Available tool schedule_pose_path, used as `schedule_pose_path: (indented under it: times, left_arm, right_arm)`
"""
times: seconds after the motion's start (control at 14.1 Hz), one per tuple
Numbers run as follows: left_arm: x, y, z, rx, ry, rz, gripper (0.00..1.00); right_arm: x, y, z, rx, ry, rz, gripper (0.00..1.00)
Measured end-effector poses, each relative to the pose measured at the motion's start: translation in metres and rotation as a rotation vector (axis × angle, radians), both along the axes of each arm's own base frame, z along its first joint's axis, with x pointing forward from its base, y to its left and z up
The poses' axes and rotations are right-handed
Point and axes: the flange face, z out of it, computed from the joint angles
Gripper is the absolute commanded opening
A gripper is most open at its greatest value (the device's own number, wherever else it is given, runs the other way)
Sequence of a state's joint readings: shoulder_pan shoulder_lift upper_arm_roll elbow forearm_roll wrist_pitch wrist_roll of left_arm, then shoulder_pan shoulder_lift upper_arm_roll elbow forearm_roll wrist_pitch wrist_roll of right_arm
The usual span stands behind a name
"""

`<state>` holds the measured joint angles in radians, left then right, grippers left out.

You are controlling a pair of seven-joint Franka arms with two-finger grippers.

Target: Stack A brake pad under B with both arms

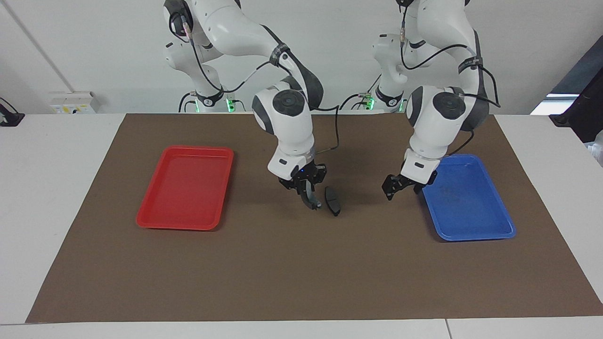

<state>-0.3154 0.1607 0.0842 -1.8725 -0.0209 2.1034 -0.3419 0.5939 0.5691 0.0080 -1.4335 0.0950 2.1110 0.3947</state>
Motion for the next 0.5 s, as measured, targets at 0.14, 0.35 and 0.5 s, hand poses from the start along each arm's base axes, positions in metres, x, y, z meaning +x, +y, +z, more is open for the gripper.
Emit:
schedule_pose_path:
  times: [0.14, 0.35, 0.5]
  left_arm:
    - [-0.003, 0.037, 0.021, 0.004, 0.011, -0.022, 0.99]
    - [-0.013, 0.091, 0.058, 0.004, 0.017, -0.040, 0.99]
    - [-0.021, 0.122, 0.088, 0.002, 0.016, -0.040, 0.99]
  right_arm:
    - [-0.007, 0.031, -0.017, 0.011, -0.012, 0.034, 0.02]
    - [-0.019, 0.048, -0.019, 0.008, -0.011, 0.062, 0.03]
    - [-0.020, 0.044, -0.029, -0.002, -0.005, 0.066, 0.03]
